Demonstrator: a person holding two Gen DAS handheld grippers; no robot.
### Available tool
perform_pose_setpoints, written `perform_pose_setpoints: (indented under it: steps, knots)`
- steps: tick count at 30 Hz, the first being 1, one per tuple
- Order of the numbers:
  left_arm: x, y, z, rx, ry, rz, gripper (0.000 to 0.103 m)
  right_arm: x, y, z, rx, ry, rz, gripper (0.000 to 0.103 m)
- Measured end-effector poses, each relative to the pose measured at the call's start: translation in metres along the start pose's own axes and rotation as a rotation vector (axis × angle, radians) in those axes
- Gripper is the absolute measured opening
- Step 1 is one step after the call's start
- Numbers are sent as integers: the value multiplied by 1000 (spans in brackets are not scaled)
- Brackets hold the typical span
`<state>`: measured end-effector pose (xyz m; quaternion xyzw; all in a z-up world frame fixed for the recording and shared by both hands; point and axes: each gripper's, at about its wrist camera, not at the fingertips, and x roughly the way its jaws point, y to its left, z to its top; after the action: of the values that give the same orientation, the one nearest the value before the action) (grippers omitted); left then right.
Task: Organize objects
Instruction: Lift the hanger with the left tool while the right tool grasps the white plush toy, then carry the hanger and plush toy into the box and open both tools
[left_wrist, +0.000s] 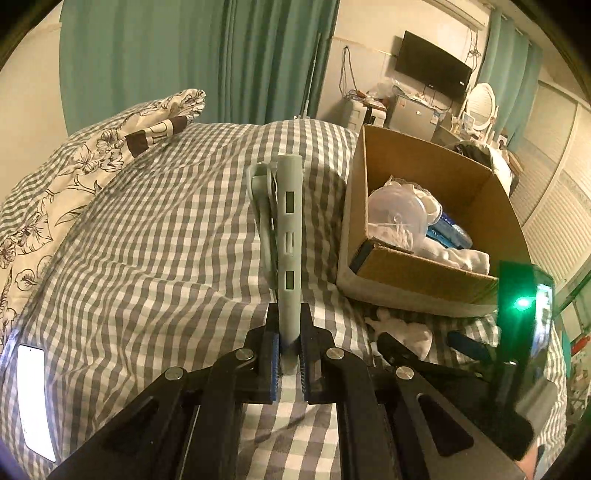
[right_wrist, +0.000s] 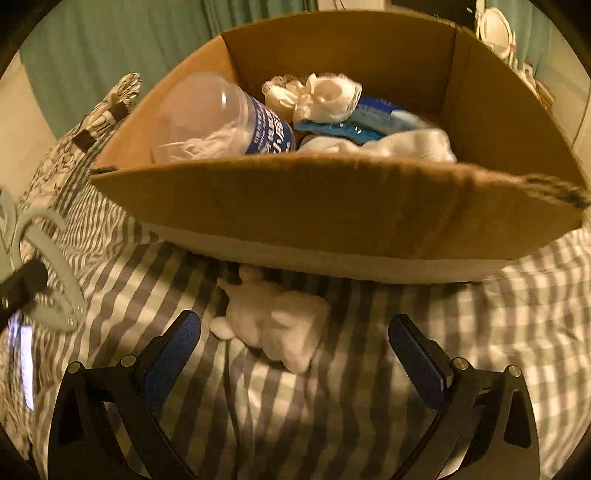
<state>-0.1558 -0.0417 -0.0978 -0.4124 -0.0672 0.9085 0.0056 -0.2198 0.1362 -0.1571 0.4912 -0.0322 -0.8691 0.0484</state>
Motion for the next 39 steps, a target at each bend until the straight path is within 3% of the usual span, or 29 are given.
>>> perform_pose_setpoints:
  steps: [4, 7, 16, 26, 33, 39]
  knots:
    - [1, -2, -1, 9, 0, 2, 8, 13, 4, 1, -1, 15, -10, 92]
    - [-1, -2, -1, 13, -2, 2, 8, 11, 3, 0, 5, 4, 15, 66]
    - [-10, -6, -3, 30, -5, -7, 8, -13, 3, -8, -27, -40, 30, 65]
    - [-41, -24, -5, 66, -31, -26, 8, -69, 5, -29, -71, -114, 82, 65]
    - [-76, -52, 14, 121, -87, -69, 8, -142, -4, -28, -89, -262, 97, 65]
    - [-90, -84, 51, 190, -124, -135, 8, -211, -29, 17, -81, -412, 77, 65]
